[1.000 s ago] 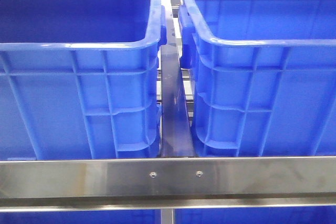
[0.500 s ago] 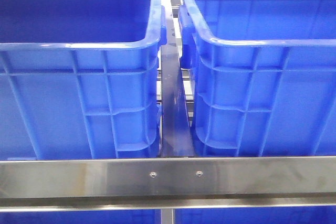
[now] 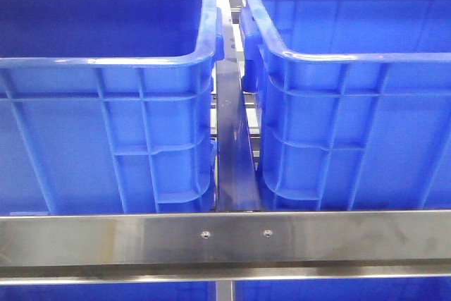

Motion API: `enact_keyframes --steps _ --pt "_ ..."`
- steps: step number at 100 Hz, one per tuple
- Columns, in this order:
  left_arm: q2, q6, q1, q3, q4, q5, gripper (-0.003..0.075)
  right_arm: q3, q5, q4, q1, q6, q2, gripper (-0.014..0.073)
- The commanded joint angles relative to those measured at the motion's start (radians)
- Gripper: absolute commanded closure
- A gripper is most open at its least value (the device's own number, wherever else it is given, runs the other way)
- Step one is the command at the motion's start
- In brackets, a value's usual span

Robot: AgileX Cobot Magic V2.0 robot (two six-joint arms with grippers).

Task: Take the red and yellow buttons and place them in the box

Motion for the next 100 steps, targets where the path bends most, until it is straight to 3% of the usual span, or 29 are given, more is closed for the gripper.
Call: enact_keyframes --steps 1,54,100 --pt "-0.003 -0.010 -0.007 -0.027 -0.056 -0.056 0.0739 -0.048 -0.031 0.021 0.006 -0.016 -0.018 0.0044" --pt "-0.003 -0.010 -0.007 -0.027 -0.056 -0.056 0.0739 -0.059 -0.097 0.020 0.007 -0.042 0.002 0.0044" --pt "-0.003 -0.010 -0.007 -0.027 -0.056 -0.054 0.0739 -0.125 -0.052 0.020 0.007 -0.047 0.033 0.0045"
